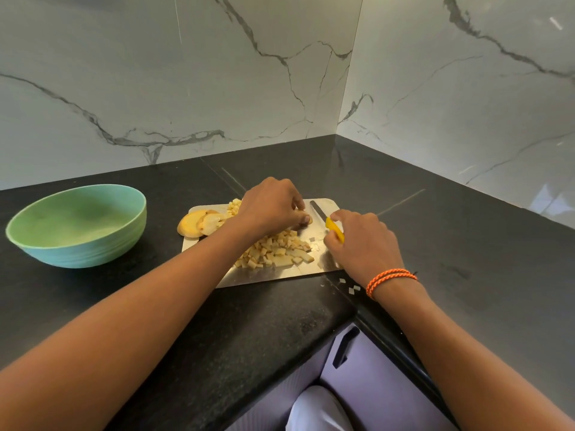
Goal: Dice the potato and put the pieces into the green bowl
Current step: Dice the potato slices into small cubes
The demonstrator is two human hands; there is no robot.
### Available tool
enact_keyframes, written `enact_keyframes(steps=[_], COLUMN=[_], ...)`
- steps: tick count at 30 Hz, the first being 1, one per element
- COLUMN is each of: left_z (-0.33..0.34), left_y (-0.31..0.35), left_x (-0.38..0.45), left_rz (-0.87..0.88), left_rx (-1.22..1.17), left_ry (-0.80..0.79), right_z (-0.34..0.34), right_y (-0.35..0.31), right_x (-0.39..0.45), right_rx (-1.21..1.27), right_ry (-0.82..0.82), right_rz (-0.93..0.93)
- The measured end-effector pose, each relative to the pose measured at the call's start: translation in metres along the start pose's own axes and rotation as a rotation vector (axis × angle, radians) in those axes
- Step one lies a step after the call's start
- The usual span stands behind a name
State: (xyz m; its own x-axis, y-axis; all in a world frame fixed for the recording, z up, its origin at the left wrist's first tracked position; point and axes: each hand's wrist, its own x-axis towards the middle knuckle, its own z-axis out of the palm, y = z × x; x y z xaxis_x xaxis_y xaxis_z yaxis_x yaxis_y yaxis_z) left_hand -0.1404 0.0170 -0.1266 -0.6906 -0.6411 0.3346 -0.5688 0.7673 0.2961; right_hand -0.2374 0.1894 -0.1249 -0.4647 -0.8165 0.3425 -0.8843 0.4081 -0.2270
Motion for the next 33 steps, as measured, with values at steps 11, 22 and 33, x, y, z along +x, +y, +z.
enact_keyframes(steps=[11, 22, 33], left_z=[0.003, 0.004, 0.007], left_y=[-0.002, 0.002, 0.001], left_x=[-0.006, 0.000, 0.005], left_rz=[-0.051, -0.094, -0.126], left_rx=[0.036, 0.035, 0.024], left_ry=[0.070, 0.035, 0.029], right_z=[0.006, 0.008, 0.008], right_y=[-0.018, -0.015, -0.017], right_x=[-0.005, -0.005, -0.004], right_rx=[-0.045, 0.010, 0.020], right_ry=[-0.035, -0.003, -0.020], right_rz=[-0.015, -0.040, -0.033])
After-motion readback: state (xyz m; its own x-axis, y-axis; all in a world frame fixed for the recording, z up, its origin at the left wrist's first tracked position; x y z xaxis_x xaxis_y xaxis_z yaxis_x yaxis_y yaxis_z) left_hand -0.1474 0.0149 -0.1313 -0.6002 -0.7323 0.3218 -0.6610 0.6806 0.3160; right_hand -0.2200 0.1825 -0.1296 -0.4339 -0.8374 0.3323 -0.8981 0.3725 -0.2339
